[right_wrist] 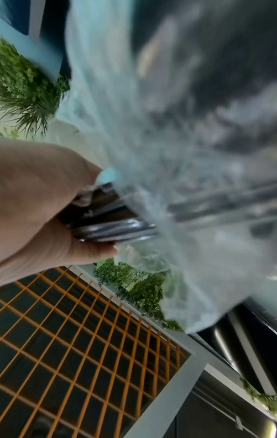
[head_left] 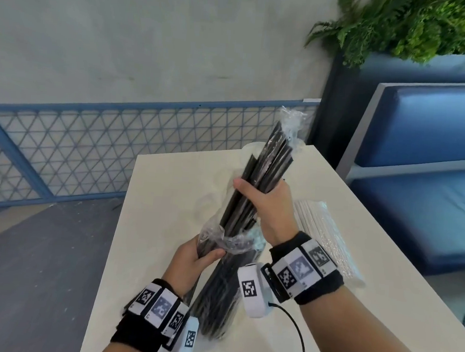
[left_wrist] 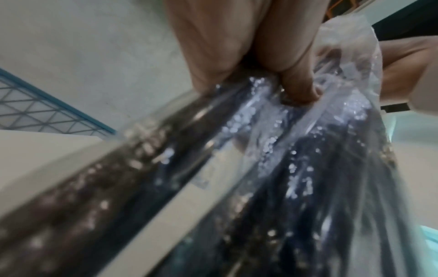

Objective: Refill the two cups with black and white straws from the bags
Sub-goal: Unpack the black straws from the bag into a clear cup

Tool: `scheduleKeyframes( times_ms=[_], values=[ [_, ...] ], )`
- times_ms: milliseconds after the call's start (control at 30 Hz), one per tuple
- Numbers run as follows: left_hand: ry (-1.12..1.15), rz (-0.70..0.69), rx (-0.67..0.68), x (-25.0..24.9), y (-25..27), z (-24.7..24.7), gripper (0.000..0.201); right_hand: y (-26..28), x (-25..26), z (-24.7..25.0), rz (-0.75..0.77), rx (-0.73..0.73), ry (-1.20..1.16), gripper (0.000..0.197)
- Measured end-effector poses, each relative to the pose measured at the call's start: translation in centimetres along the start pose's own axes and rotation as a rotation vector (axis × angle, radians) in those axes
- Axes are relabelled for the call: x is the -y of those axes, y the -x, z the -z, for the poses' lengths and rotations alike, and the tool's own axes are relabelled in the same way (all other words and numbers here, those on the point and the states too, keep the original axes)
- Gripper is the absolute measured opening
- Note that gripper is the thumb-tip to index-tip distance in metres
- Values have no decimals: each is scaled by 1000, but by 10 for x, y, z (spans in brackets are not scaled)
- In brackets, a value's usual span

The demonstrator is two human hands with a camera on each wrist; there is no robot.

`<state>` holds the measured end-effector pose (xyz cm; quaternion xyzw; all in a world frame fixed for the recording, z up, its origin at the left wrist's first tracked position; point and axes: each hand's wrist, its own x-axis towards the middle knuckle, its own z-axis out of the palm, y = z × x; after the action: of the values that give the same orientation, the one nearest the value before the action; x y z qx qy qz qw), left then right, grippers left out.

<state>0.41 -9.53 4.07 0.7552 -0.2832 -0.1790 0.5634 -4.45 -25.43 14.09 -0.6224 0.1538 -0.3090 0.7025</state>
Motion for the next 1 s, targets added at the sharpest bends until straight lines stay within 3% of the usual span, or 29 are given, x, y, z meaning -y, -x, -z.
scheduleKeyframes(
  times_ms=[100,167,433,633,767,1000],
  values=[
    [22,0,-57,-3,-1,2,18,6,-1,-3,-33,190,24,20],
    [27,-27,-70,-8,-1,3,19,15,-10,-7,-50,236,142,26],
    [35,19,-97,-7,-6,13,17,6,-17,-25,-105,94,91,19],
    [76,77,-177,4,-5,27,19,-28,2,-23,-125,-111,-193,28],
    [104,102,-232,9,-6,34,14,-43,18,-12,-123,-168,-308,3],
    [136,98,-357,15,-7,42,11,-62,20,7,-1,-249,-242,18]
  ],
)
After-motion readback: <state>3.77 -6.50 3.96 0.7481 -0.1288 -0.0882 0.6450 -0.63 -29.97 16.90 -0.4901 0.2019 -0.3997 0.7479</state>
